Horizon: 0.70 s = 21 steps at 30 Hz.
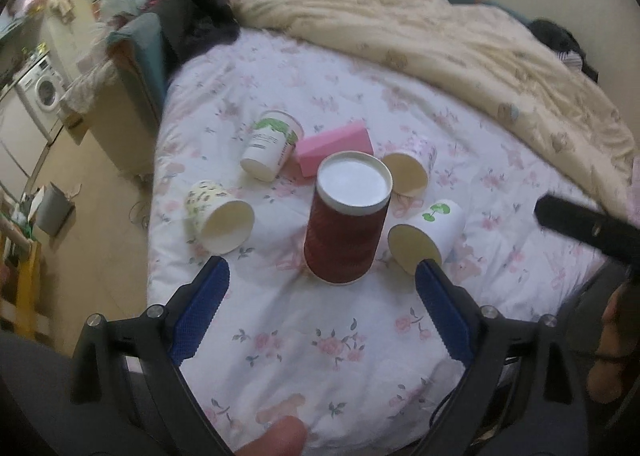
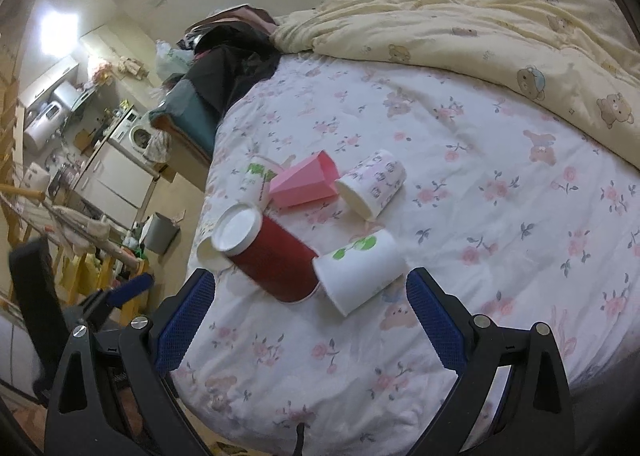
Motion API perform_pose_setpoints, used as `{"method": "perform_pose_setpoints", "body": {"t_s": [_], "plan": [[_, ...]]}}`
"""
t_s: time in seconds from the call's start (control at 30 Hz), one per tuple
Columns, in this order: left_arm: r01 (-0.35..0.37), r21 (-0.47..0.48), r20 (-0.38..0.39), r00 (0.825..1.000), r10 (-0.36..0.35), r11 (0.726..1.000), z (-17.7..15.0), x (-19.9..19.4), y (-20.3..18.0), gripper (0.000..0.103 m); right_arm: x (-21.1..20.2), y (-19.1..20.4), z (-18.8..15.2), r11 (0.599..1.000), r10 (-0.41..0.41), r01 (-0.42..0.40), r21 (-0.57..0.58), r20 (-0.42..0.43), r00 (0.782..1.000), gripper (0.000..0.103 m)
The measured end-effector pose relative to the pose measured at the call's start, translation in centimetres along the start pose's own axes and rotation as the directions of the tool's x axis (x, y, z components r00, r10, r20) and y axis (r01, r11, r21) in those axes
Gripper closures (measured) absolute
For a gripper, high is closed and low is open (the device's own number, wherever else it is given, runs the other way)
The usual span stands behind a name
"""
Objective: Flip cup upside down
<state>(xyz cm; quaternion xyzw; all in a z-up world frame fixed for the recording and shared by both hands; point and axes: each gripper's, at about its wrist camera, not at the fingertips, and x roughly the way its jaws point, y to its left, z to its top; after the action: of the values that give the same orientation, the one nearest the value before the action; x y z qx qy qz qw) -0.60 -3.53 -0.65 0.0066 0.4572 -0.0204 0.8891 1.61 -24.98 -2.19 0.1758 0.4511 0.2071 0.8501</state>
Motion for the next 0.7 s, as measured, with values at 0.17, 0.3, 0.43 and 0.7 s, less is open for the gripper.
{"method": "perform_pose_setpoints", "body": {"t_s": [0.17,0.3,0.43,0.7], "plan": [[0.012,-0.044,0.056,0.998,-0.009,0.999,-0.8,-1.9,1.2,0.01,-1.1,2.1,-1.5,0.996,-0.032,0.036,-0.078,0.045,0.998,0.004],[0.007,-0.078,0.095,0.995,0.0,0.997,-1.7,-3.0,1.9,0.001,-1.6,3.0,-2.9,0.989,-0.083,0.094,-0.11,0.103,0.991,0.004],[0.009,-0.087,0.124,0.992,0.002,0.996,-2.7,-3.6,2.1,0.0,-1.5,3.8,-4.5,0.979,-0.137,0.153,-0.136,0.123,0.983,0.004],[-0.008,-0.088,0.131,0.991,0.02,0.996,-4.5,-3.8,1.8,0.0,-1.2,4.7,-6.6,0.959,-0.206,0.23,-0.166,0.152,0.967,0.004]]}}
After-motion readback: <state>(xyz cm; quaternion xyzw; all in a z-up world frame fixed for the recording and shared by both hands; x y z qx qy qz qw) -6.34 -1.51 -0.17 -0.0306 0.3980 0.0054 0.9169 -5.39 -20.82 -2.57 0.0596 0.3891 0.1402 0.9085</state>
